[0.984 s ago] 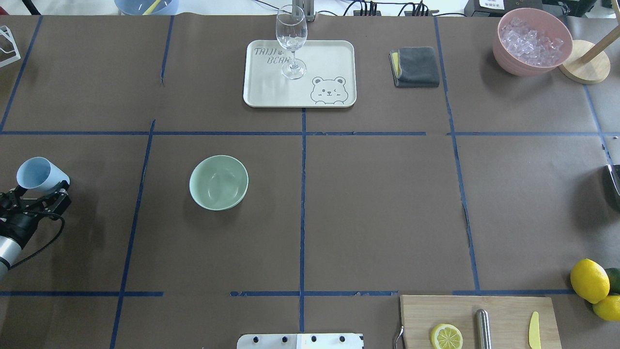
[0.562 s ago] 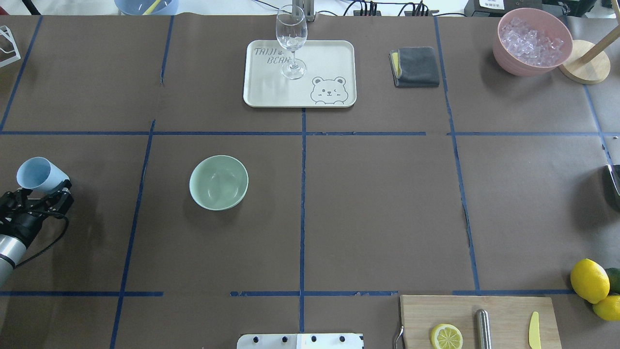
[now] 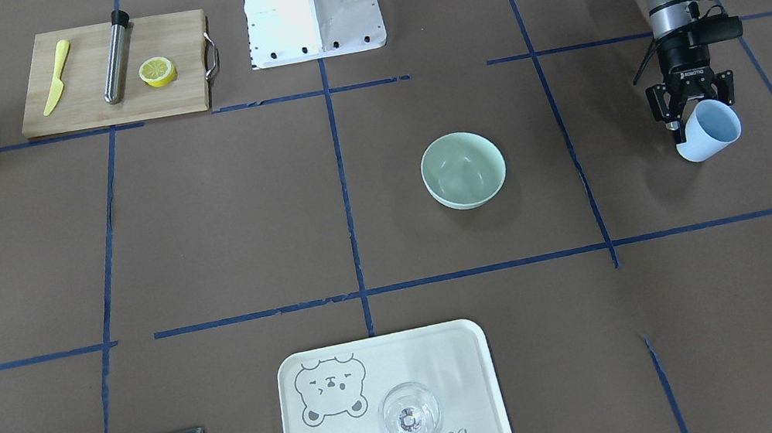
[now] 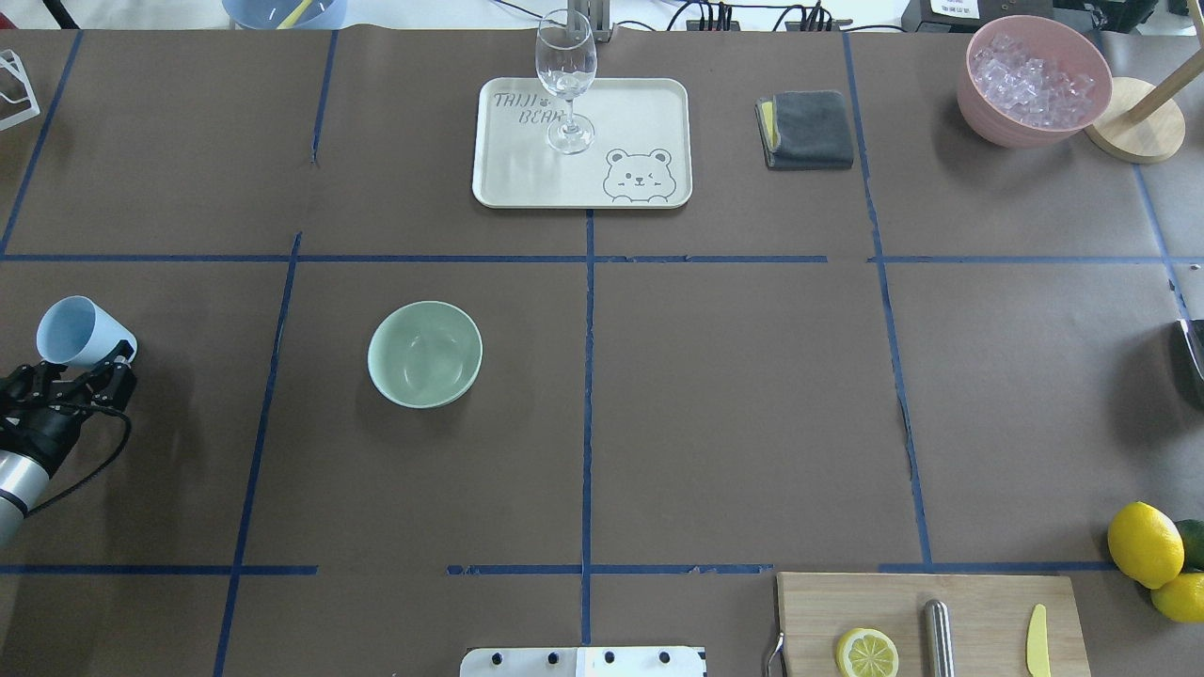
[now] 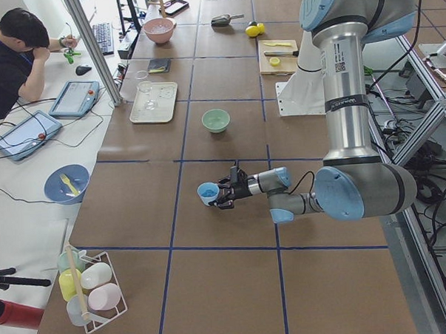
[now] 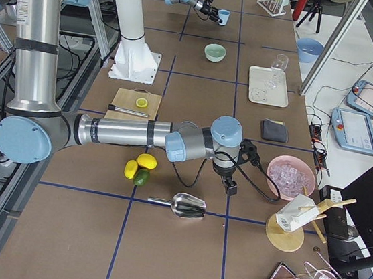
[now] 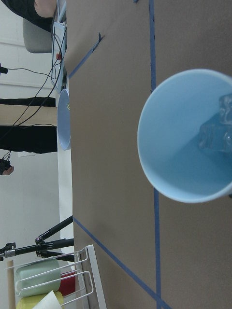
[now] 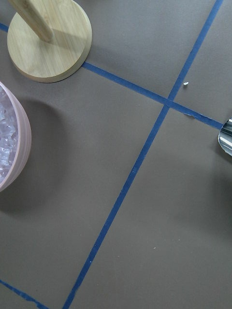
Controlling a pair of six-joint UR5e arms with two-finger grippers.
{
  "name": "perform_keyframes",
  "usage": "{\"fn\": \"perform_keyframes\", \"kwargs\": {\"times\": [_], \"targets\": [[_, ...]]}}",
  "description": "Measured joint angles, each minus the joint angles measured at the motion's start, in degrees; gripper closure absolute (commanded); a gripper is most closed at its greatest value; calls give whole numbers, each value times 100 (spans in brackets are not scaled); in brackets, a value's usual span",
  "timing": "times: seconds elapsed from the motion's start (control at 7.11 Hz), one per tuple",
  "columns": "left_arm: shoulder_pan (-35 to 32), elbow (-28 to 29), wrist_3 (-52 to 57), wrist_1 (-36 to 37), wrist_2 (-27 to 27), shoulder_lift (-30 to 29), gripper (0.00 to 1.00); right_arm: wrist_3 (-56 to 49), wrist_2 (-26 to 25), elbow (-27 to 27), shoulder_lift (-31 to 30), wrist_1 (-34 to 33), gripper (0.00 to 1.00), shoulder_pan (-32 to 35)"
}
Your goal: Pour ice into bowl
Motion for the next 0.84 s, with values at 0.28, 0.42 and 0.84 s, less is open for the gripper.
{"fn": "perform_keyframes", "kwargs": {"times": [0.28,0.42,0.84], "targets": [[-26,-136,93,-154,-11,4,100,0,0,-1,1,0,0,1],[-33,-272,447,-198,-23,7,100,0,-2,-4,1,-1,0,1],[-49,-1025,2282,-221,-293,-87,100,151,-38,-50,-32,-140,0,75]]}}
